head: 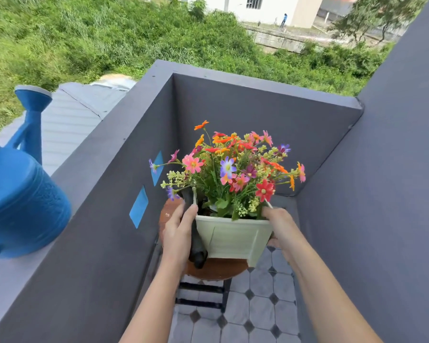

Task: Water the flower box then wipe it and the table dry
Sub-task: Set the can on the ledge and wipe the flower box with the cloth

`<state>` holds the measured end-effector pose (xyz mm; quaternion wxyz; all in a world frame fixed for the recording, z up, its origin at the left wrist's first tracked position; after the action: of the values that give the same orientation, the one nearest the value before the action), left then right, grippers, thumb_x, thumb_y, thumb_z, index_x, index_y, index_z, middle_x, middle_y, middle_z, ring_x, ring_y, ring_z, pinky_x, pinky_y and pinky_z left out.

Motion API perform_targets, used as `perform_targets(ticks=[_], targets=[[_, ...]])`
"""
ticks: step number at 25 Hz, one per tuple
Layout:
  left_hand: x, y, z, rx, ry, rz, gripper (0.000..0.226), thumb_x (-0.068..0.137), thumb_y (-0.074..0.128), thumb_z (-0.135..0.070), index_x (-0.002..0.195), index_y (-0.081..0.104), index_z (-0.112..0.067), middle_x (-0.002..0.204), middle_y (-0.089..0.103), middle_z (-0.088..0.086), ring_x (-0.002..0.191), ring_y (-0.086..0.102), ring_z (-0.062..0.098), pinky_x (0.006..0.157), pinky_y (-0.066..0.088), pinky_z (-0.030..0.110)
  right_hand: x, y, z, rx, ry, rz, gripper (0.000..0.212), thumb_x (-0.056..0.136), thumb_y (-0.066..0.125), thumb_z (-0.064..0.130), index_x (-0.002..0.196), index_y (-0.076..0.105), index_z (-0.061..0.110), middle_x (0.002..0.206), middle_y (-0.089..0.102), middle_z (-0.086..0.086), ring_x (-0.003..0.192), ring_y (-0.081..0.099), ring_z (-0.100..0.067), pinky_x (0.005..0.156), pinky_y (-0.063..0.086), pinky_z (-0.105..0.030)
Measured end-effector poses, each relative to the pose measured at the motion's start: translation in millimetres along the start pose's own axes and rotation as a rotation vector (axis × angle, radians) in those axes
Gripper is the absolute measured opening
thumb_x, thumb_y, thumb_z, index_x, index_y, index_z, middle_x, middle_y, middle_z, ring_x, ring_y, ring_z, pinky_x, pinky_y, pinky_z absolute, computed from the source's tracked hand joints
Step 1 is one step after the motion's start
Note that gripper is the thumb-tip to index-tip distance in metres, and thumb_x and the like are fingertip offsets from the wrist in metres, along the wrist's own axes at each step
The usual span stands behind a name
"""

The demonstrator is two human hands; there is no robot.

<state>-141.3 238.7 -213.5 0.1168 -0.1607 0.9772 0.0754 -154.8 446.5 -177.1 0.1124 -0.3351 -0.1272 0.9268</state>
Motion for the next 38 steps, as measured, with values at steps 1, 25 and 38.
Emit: perform_targets(ticks=[1, 25, 38], targets=[[-2.8, 0.6, 1.2, -0.017, -0.018, -0.011, 0.052, 0.092, 0.054, -0.029, 0.14, 0.043, -0.013, 0.14, 0.042, -0.009, 0.124, 0.036, 0.002, 0.111, 0.025, 0.028, -3.8, 2.5, -5.6, 0.058, -0.031, -0.078, 0.045, 0.07, 0.059, 0.044, 0.102, 0.056, 0.012, 0.088, 0.06, -0.006, 0.08, 0.059, -0.026, 0.067, 0.043, -0.034], [-4.0, 13.6, -21.2, 0.362, 0.238, -0.168, 0.044, 0.099, 0.037, -0.029, 0.143, 0.037, -0.025, 0.15, 0.036, -0.002, 0.141, 0.025, 0.012, 0.103, 0.019, 0.015, 22.8, 30.0, -2.4, 0.3, 0.109, -0.115, 0.032, 0.074, 0.045, 0.012, 0.105, 0.038, 0.016, 0.082, 0.04, -0.007, 0.073, 0.044, -0.025, 0.059, 0.04, -0.036], [9.8, 21.1, 1.4, 0.437, 0.297, -0.205, 0.043, 0.1, 0.037, -0.027, 0.142, 0.036, -0.027, 0.15, 0.037, 0.004, 0.141, 0.024, 0.012, 0.105, 0.02, 0.015, 35.8, 16.2, -5.2, 0.342, 0.135, -0.095, 0.009, 0.091, 0.041, 0.02, 0.095, 0.048, 0.016, 0.086, 0.043, -0.007, 0.074, 0.046, -0.026, 0.066, 0.044, -0.041]])
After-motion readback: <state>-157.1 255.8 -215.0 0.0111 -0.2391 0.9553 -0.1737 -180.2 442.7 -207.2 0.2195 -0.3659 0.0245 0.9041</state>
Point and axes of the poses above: each hand's wrist, its own x-axis towards the middle knuckle, its own y-axis out of the palm, z = x × y, the point moved 5 cm from there along x, towards the middle knuckle
